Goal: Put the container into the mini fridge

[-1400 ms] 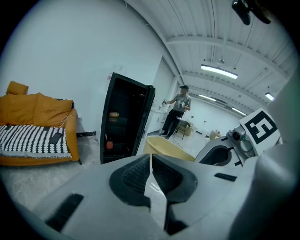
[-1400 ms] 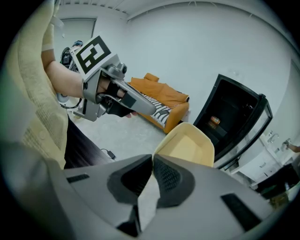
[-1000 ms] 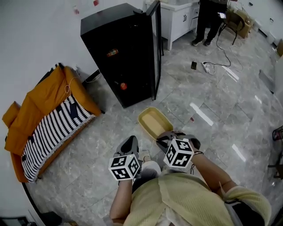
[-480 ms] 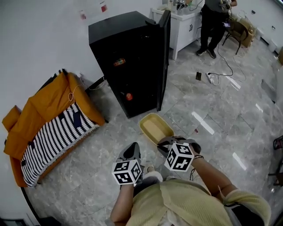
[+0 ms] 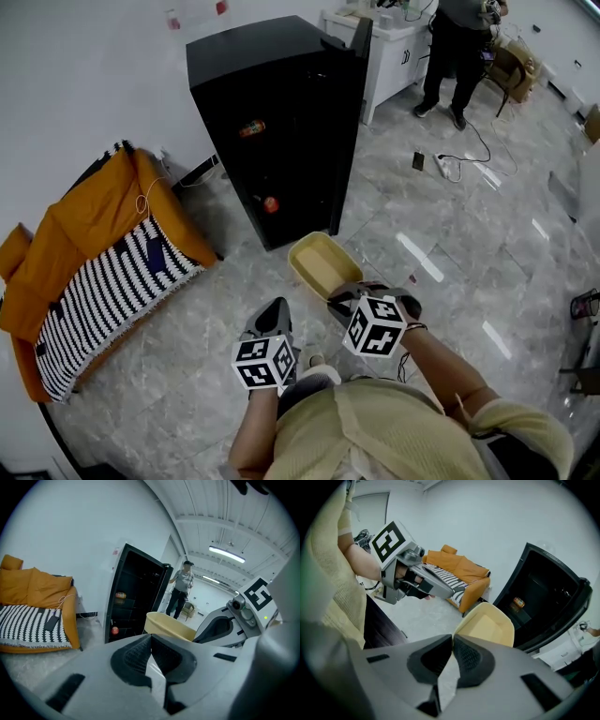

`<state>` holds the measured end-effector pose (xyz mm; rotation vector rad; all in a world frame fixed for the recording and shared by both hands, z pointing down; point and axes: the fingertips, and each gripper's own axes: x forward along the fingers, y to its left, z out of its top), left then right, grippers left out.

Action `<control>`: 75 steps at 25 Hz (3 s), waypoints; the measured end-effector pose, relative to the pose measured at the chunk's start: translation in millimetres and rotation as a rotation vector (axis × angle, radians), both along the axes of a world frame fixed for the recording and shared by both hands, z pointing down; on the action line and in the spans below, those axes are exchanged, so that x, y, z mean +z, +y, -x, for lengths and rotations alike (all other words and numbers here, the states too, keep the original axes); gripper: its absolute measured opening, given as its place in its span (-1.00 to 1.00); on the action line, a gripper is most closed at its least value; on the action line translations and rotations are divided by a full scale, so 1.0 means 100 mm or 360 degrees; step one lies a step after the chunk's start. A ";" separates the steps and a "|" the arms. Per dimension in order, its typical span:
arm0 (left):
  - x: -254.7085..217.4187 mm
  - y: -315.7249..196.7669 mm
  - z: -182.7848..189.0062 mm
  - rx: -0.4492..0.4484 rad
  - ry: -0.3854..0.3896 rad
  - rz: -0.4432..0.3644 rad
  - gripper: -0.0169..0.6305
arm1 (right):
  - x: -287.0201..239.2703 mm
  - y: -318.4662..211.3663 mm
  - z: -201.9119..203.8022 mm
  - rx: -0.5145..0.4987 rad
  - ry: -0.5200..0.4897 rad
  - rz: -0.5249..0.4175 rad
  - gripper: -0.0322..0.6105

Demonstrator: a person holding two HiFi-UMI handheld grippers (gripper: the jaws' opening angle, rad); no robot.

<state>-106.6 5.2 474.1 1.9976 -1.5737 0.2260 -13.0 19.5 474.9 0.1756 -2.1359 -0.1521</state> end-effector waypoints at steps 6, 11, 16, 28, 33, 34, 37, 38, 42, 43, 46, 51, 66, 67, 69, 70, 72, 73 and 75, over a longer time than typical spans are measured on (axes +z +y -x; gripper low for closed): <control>-0.03 -0.13 0.16 0.0053 -0.0002 -0.0010 -0.88 | 0.03 -0.16 0.18 0.0029 0.0023 0.0007 -0.79; -0.01 -0.15 0.27 0.0103 -0.0048 -0.0016 -0.88 | 0.07 -0.28 0.36 0.0051 0.0015 0.0000 -0.79; 0.04 -0.19 0.35 0.0110 -0.0044 0.0012 -0.88 | 0.09 -0.35 0.49 0.0025 0.0018 0.0006 -0.79; 0.02 -0.63 0.54 0.0017 -0.0060 -0.0001 -0.88 | 0.12 -0.81 0.70 -0.0047 0.0016 0.0006 -0.79; 0.04 -0.86 0.56 -0.0021 -0.0059 0.0016 -0.88 | 0.14 -1.10 0.69 -0.0063 0.0028 0.0020 -0.79; 0.05 -0.92 0.56 -0.0029 -0.0061 0.0017 -0.88 | 0.15 -1.16 0.69 -0.0068 0.0030 0.0025 -0.79; 0.08 -1.10 0.57 -0.0058 -0.0053 0.0022 -0.88 | 0.19 -1.35 0.69 -0.0081 0.0040 0.0039 -0.79; 0.09 -1.16 0.57 -0.0068 -0.0048 0.0025 -0.88 | 0.20 -1.42 0.68 -0.0086 0.0045 0.0042 -0.79; 0.09 -1.41 0.55 -0.0101 -0.0038 0.0025 -0.88 | 0.21 -1.71 0.67 -0.0117 0.0062 0.0044 -0.79; 0.09 -1.47 0.54 -0.0110 -0.0036 0.0026 -0.88 | 0.20 -1.78 0.68 -0.0128 0.0064 0.0045 -0.79; 0.10 -1.65 0.52 -0.0132 -0.0032 0.0034 -0.88 | 0.21 -1.97 0.69 -0.0163 0.0066 0.0054 -0.79; 0.12 -1.95 0.48 -0.0158 -0.0030 0.0040 -0.88 | 0.24 -2.27 0.71 -0.0218 0.0073 0.0056 -0.79; 0.26 -2.48 0.54 -0.0329 -0.0022 0.0035 -0.88 | 0.46 -2.96 0.84 -0.0343 0.0124 0.0064 -0.79; 0.28 -2.50 0.53 -0.0344 -0.0022 0.0035 -0.88 | 0.48 -3.00 0.85 -0.0354 0.0127 0.0061 -0.79; 0.31 -2.56 0.53 -0.0368 -0.0026 0.0033 -0.88 | 0.51 -3.07 0.86 -0.0371 0.0131 0.0057 -0.79; 0.32 -2.59 0.53 -0.0377 -0.0029 0.0032 -0.88 | 0.53 -3.11 0.87 -0.0377 0.0132 0.0057 -0.79; 0.35 -2.66 0.55 -0.0390 -0.0027 0.0031 -0.88 | 0.56 -3.19 0.90 -0.0381 0.0137 0.0060 -0.79; 0.36 -2.69 0.56 -0.0394 -0.0023 0.0031 -0.88 | 0.57 -3.23 0.92 -0.0382 0.0141 0.0061 -0.79; 0.38 -2.75 0.56 -0.0402 -0.0016 0.0030 -0.88 | 0.61 -3.31 0.94 -0.0384 0.0150 0.0059 -0.79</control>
